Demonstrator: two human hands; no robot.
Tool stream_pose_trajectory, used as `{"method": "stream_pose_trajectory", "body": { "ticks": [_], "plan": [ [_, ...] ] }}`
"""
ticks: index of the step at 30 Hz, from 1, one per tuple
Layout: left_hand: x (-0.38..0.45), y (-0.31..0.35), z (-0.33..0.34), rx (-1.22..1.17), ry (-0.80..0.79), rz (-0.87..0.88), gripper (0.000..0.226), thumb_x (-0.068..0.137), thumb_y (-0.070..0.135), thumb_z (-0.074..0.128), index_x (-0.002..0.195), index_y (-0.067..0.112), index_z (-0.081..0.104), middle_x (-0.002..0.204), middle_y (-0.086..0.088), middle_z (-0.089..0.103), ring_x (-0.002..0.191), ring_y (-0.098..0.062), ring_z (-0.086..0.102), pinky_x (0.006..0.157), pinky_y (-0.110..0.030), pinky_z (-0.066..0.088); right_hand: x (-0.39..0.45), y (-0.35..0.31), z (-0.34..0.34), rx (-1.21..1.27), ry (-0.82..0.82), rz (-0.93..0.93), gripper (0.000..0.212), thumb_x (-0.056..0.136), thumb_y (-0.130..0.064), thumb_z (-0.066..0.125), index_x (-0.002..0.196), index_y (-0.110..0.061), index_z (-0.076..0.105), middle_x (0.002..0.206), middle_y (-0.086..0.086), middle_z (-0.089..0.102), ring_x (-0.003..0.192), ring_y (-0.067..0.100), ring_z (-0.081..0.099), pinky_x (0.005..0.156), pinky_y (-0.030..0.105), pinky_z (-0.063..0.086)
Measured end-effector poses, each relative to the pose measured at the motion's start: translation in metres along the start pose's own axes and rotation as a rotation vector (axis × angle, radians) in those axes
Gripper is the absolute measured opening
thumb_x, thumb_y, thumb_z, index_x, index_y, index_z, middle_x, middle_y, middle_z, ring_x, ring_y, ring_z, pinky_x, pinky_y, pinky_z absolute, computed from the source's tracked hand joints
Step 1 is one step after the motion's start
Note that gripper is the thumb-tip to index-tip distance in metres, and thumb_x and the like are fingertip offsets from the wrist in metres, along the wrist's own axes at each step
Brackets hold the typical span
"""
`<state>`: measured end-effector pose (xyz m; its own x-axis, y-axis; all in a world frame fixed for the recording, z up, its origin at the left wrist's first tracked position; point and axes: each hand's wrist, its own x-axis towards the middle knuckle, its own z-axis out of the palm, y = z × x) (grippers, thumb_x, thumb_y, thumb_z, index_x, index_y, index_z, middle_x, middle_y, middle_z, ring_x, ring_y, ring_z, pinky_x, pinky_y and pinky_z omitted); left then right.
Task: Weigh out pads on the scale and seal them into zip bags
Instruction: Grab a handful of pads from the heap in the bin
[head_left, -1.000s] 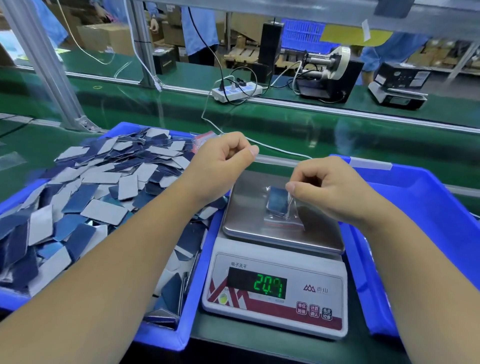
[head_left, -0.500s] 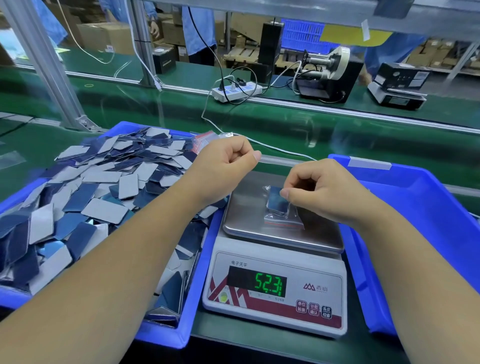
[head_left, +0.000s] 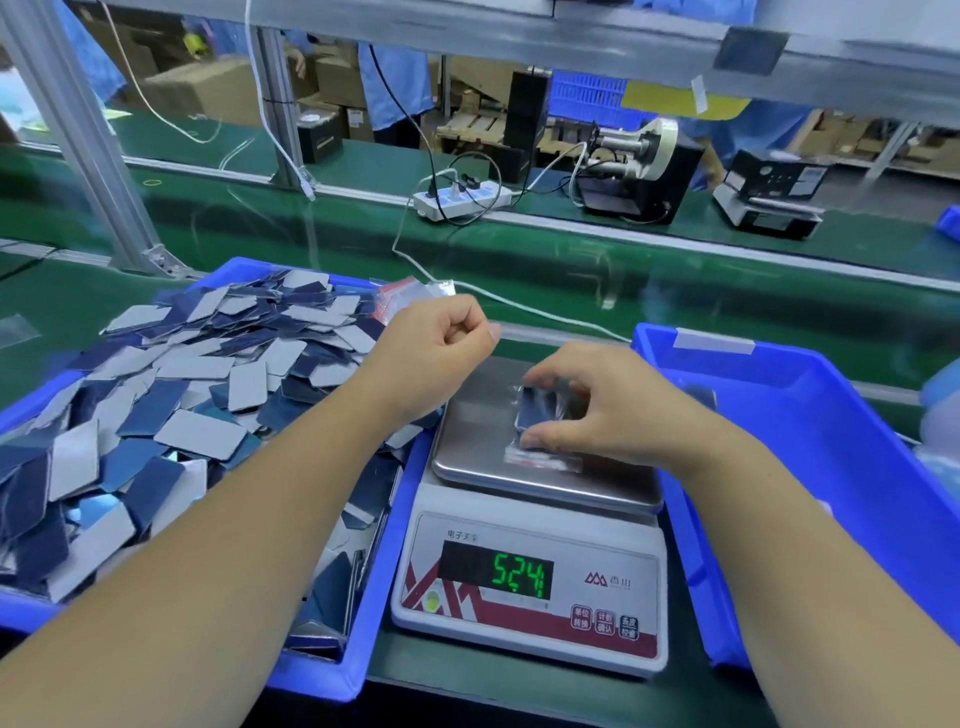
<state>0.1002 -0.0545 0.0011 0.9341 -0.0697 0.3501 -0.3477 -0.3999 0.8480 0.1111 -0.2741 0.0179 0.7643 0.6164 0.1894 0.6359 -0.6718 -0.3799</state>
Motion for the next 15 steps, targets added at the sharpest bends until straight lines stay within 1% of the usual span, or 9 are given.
{"method": "stream_pose_trajectory", "body": {
  "ticks": [2, 5, 8, 11, 13, 15],
  "plan": [
    [-0.002, -0.001, 0.001, 0.023, 0.005, -0.013, 0.040, 0.096, 0.024, 0.061, 0.059, 0.032, 0.049, 0.047, 0.015, 0.031, 0.046, -0.005, 0.029, 0.047, -0.013, 0.027, 0.000, -0.006, 0.000, -0.067, 0.005, -0.030, 0.047, 0.072, -0.048, 0.080, 0.114, -0.032, 0.069, 0.095, -0.013, 0.064, 0.087, 0.003, 0.057, 0.081, 0.024, 0.048],
    [-0.004, -0.003, -0.001, 0.053, 0.016, -0.031, 0.038, 0.096, 0.025, 0.060, 0.060, 0.030, 0.050, 0.046, 0.014, 0.032, 0.046, -0.005, 0.029, 0.046, -0.014, 0.028, -0.002, -0.015, -0.001, -0.140, -0.007, -0.047, 0.043, 0.073, -0.045, 0.075, 0.114, -0.034, 0.067, 0.087, -0.014, 0.060, 0.085, 0.005, 0.055, 0.081, 0.027, 0.048],
    [-0.006, -0.003, -0.003, 0.045, 0.042, -0.030, 0.030, 0.093, 0.029, 0.060, 0.065, 0.023, 0.051, 0.049, 0.014, 0.033, 0.047, -0.005, 0.031, 0.046, -0.013, 0.030, -0.012, -0.017, -0.007, -0.038, 0.022, -0.024, 0.042, 0.072, -0.038, 0.076, 0.112, -0.032, 0.068, 0.088, -0.013, 0.062, 0.083, 0.002, 0.055, 0.079, 0.022, 0.047],
    [-0.006, -0.003, -0.004, 0.031, 0.072, 0.005, 0.026, 0.088, 0.033, 0.058, 0.065, 0.023, 0.051, 0.051, 0.013, 0.034, 0.048, -0.005, 0.032, 0.048, -0.014, 0.032, -0.034, -0.007, -0.020, 0.082, 0.137, 0.057, 0.044, 0.066, -0.040, 0.072, 0.109, -0.035, 0.067, 0.092, -0.015, 0.061, 0.082, -0.005, 0.054, 0.071, 0.008, 0.040],
    [-0.005, -0.005, -0.003, 0.037, 0.079, 0.020, 0.027, 0.091, 0.030, 0.060, 0.067, 0.019, 0.052, 0.051, 0.011, 0.034, 0.048, -0.005, 0.033, 0.048, -0.013, 0.032, -0.053, 0.007, -0.032, 0.100, 0.225, 0.142, 0.045, 0.064, -0.039, 0.071, 0.108, -0.039, 0.063, 0.095, -0.016, 0.056, 0.076, -0.006, 0.051, 0.067, 0.007, 0.038],
    [-0.005, -0.006, -0.002, 0.062, 0.073, 0.027, 0.029, 0.095, 0.025, 0.061, 0.070, 0.014, 0.053, 0.052, 0.011, 0.034, 0.047, -0.005, 0.033, 0.047, -0.013, 0.032, -0.074, 0.026, -0.042, 0.063, 0.303, 0.241, 0.043, 0.065, -0.033, 0.074, 0.106, -0.038, 0.063, 0.096, -0.014, 0.053, 0.074, 0.000, 0.049, 0.066, 0.010, 0.037]
  ]
}}
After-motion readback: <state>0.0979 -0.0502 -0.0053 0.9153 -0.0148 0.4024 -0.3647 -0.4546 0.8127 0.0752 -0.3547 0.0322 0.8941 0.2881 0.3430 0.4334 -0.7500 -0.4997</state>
